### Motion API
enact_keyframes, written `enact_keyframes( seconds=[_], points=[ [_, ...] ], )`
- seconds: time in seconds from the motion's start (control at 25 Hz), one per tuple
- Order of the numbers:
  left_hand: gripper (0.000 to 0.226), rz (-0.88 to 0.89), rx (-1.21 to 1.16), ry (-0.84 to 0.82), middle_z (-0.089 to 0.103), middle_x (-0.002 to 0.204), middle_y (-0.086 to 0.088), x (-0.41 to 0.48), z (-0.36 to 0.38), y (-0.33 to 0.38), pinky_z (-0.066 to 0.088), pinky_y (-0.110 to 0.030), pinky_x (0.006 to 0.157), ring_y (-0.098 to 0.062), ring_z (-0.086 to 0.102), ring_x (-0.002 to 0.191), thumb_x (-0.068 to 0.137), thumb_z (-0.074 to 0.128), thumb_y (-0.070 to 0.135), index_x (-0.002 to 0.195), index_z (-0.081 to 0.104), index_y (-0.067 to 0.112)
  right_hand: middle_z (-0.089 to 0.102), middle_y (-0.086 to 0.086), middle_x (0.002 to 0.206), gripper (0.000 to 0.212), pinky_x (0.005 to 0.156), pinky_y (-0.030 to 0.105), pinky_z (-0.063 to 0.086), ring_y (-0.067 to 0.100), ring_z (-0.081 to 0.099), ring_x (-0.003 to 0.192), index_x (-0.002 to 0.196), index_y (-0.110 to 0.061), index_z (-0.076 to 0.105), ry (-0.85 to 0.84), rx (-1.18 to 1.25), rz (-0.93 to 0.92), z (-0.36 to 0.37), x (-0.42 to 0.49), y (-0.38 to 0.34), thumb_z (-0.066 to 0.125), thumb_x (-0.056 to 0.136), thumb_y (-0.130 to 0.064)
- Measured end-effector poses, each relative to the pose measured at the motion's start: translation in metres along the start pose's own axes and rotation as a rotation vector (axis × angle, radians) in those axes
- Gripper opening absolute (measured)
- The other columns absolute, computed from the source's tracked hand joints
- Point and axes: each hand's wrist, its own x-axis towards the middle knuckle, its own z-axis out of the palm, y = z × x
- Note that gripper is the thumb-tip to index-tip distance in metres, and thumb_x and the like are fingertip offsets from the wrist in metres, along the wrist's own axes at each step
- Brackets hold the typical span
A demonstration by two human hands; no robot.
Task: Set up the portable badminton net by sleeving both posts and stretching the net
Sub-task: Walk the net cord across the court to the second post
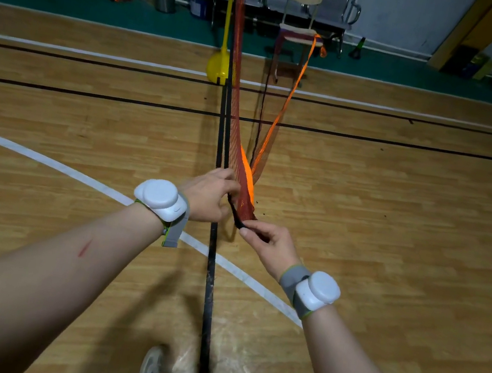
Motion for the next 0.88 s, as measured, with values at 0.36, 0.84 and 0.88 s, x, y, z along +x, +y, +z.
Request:
enact_keyframes(
  seconds=[0.36, 0.84, 0.88],
  points=[
    [0.033, 0.126, 0.020, -0.012, 0.054, 0.118, -0.003, -0.024, 0.021, 0.032, 0.037, -0.029, 0.100, -0.018, 0.042, 0.117, 0.085, 0.050, 0.011, 0.117, 0.056, 0.015, 0.065, 0.005, 0.114, 0.031, 0.088, 0.008, 0.041, 0.008, 0.056, 0.100, 0.117, -0.010, 0.063, -0.001, -0.088, -0.008, -0.001, -0.024, 0.000, 0.061, 0.085, -0.006],
    [0.016, 0.126, 0.019, 0.040, 0.053, 0.102, 0.002, -0.055, -0.014, 0.004, 0.038, -0.027, 0.088, -0.015, 0.041, 0.105, 0.092, 0.052, 0.021, 0.102, 0.062, 0.015, 0.051, -0.007, 0.076, 0.024, 0.065, 0.003, 0.035, 0.001, 0.046, 0.071, 0.067, -0.023, 0.051, 0.051, -0.161, -0.043, 0.029, -0.022, -0.008, 0.071, 0.078, -0.018],
    [0.016, 0.128, 0.033, 0.040, 0.051, 0.100, 0.003, -0.058, -0.015, 0.002, 0.038, -0.027, 0.087, -0.015, 0.041, 0.105, 0.092, 0.052, 0.021, 0.101, 0.062, 0.015, 0.052, -0.010, 0.073, 0.024, 0.065, 0.001, 0.034, -0.001, 0.047, 0.071, 0.067, -0.025, 0.050, 0.030, -0.156, -0.039, 0.031, -0.023, -0.008, 0.070, 0.079, -0.019]
  ],
)
